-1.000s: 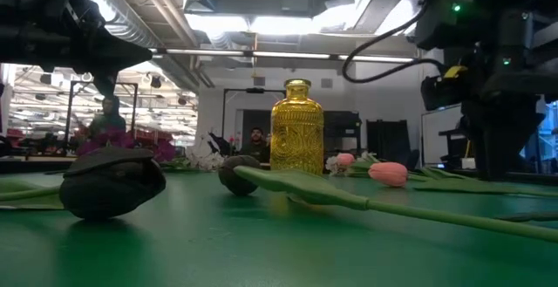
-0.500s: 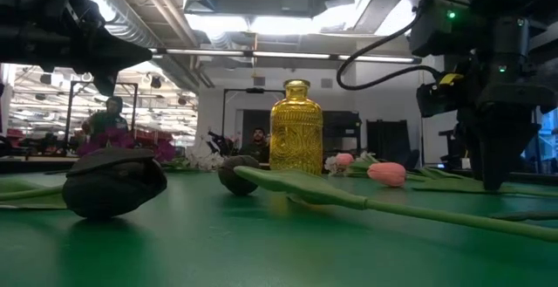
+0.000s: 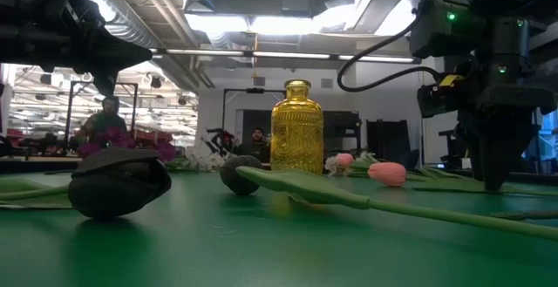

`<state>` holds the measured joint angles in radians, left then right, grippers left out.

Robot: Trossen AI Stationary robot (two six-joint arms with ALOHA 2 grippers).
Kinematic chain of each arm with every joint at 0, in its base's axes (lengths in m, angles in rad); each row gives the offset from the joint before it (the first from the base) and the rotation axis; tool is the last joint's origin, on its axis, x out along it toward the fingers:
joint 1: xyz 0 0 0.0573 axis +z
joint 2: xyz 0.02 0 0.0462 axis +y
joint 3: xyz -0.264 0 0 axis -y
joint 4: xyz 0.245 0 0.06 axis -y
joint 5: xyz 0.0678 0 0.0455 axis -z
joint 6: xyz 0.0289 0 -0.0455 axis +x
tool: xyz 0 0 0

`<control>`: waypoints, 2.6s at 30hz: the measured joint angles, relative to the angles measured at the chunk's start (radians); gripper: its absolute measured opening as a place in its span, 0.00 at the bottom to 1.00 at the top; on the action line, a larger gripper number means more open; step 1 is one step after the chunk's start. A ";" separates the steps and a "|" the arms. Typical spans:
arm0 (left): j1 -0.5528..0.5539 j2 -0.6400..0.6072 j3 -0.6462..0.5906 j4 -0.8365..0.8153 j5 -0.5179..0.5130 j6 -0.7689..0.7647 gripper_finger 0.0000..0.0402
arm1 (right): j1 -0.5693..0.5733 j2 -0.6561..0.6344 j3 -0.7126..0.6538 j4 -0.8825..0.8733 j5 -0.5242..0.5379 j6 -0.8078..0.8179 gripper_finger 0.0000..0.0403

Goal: Sort flowers into vase by color
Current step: Put the bottom pink tulip into the yellow vase

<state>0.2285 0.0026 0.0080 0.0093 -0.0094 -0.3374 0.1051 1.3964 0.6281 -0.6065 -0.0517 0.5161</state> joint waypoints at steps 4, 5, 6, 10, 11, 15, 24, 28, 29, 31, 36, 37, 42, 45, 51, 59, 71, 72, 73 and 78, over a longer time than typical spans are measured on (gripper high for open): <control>0.000 0.000 0.000 0.000 0.000 0.000 0.00 | 0.000 0.000 -0.001 -0.007 -0.004 0.000 0.50; 0.000 0.000 0.000 0.000 0.000 0.000 0.00 | 0.000 0.000 -0.001 -0.008 -0.009 0.000 0.48; 0.000 0.000 0.000 0.000 0.000 0.000 0.00 | -0.001 0.000 -0.001 -0.010 -0.013 0.000 0.45; 0.000 0.000 0.000 0.000 0.000 0.000 0.00 | -0.001 0.000 -0.002 -0.019 -0.013 0.001 0.30; 0.000 0.000 0.000 0.000 0.000 0.000 0.00 | -0.002 0.000 -0.002 -0.022 -0.012 0.002 0.25; 0.000 0.000 0.000 0.000 0.000 0.000 0.00 | -0.002 0.000 -0.001 -0.025 -0.029 0.003 0.07; 0.000 0.000 0.000 0.000 0.000 0.000 0.00 | 0.001 -0.001 0.115 -0.054 -0.066 -0.046 0.04; 0.000 0.000 0.000 0.000 0.000 0.000 0.00 | 0.000 -0.027 0.196 -0.056 -0.028 -0.096 0.02; 0.000 0.000 0.000 0.000 0.000 0.000 0.00 | 0.000 -0.038 0.216 -0.057 -0.012 -0.106 0.02; 0.000 0.000 0.000 0.000 0.000 0.000 0.00 | 0.000 -0.063 0.249 -0.060 0.035 -0.132 0.02; 0.000 0.000 0.000 0.000 0.000 0.000 0.00 | 0.000 -0.179 0.301 -0.004 0.164 -0.192 0.01; 0.000 0.000 0.000 0.000 0.000 0.000 0.00 | 0.000 -0.206 0.303 0.033 0.183 -0.209 0.01; 0.000 0.000 0.000 0.000 0.000 0.000 0.00 | 0.000 -0.319 0.293 0.355 0.193 -0.337 0.01; 0.000 0.000 0.000 0.000 0.000 0.000 0.00 | 0.000 -0.343 0.247 0.631 0.119 -0.411 0.00; 0.000 0.000 0.000 0.000 0.000 0.000 0.00 | 0.000 -0.305 0.142 1.019 0.034 -0.502 0.00; 0.000 0.000 0.000 0.000 0.000 0.000 0.00 | -0.001 -0.215 0.120 1.287 -0.027 -0.562 0.00; 0.000 0.000 0.000 0.000 0.000 0.000 0.00 | -0.001 -0.082 0.120 1.374 -0.028 -0.598 0.00; 0.000 0.000 0.000 0.000 0.000 0.000 0.00 | 0.000 -0.076 0.122 1.376 -0.025 -0.604 0.00; 0.000 0.000 0.000 0.000 0.000 0.000 0.00 | 0.000 -0.069 0.122 1.382 -0.021 -0.605 0.00; 0.000 0.000 0.000 0.000 0.000 0.000 0.00 | -0.001 -0.037 0.119 1.349 -0.020 -0.607 0.00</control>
<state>0.2287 0.0025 0.0078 0.0093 -0.0096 -0.3374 0.1043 1.3594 0.7475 0.7430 -0.0719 -0.0906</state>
